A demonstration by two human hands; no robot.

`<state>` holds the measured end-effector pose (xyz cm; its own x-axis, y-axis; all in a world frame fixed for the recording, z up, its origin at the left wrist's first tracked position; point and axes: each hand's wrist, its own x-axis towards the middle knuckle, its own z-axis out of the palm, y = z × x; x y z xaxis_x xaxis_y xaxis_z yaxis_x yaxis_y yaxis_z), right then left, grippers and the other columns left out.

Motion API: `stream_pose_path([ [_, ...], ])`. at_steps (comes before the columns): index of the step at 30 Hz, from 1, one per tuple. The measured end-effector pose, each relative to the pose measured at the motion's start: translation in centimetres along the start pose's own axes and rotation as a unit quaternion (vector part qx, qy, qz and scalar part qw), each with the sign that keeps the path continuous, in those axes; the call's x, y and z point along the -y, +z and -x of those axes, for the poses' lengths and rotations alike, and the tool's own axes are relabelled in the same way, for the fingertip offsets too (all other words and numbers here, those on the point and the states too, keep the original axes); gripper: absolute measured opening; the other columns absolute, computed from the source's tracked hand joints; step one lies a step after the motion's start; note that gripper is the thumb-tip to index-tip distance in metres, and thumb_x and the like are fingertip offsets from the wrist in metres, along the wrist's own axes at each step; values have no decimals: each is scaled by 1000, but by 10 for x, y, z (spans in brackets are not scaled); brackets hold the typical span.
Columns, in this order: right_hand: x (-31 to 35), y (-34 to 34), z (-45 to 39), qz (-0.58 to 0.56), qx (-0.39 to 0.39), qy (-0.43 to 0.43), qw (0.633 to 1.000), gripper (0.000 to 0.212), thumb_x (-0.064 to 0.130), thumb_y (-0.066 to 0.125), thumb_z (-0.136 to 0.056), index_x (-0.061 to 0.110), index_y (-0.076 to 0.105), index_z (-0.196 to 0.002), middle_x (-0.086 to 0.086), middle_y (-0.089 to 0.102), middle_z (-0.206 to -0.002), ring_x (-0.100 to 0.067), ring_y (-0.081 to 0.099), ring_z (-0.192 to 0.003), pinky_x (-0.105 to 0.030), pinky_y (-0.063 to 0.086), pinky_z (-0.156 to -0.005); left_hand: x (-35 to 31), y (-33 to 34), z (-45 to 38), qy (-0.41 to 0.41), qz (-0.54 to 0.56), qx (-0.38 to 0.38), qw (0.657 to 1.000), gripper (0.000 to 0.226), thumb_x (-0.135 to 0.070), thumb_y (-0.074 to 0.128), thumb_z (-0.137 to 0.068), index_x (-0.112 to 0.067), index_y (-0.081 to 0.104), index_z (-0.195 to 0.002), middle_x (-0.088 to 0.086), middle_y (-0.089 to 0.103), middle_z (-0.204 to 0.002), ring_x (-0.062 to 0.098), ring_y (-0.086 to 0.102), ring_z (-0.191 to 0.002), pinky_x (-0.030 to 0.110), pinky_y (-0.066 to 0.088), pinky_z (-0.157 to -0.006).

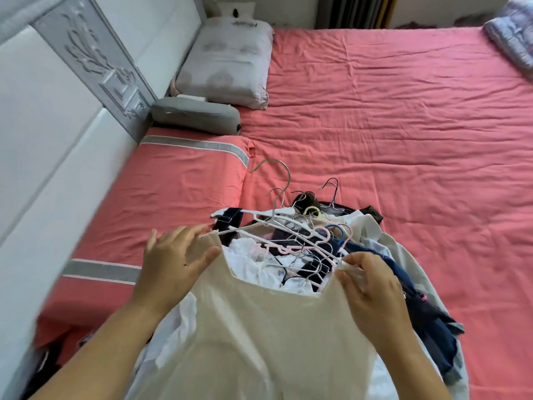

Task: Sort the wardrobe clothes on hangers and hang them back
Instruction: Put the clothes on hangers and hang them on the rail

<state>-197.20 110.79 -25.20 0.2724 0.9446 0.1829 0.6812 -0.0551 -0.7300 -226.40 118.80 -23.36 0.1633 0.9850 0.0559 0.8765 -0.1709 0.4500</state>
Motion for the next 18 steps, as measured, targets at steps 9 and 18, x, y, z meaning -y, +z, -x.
stream_pose_path([
  [9,155,12,27,-68,62,-142,986,13,27,59,-76,32,64,-87,21,59,-92,5,52,-87,-12,34,-76,72,-155,135,41,35,-220,974,34,-51,45,-92,-25,66,-95,-18,60,-84,2,52,-78,28,45,-85],
  [18,335,28,113,-232,201,-308,900,18,21,69,-83,38,73,-81,14,66,-83,-3,63,-76,-7,41,-65,120,-297,327,27,5,-412,911,42,-47,44,-96,-13,68,-90,-30,59,-92,-13,53,-87,2,35,-80],
])
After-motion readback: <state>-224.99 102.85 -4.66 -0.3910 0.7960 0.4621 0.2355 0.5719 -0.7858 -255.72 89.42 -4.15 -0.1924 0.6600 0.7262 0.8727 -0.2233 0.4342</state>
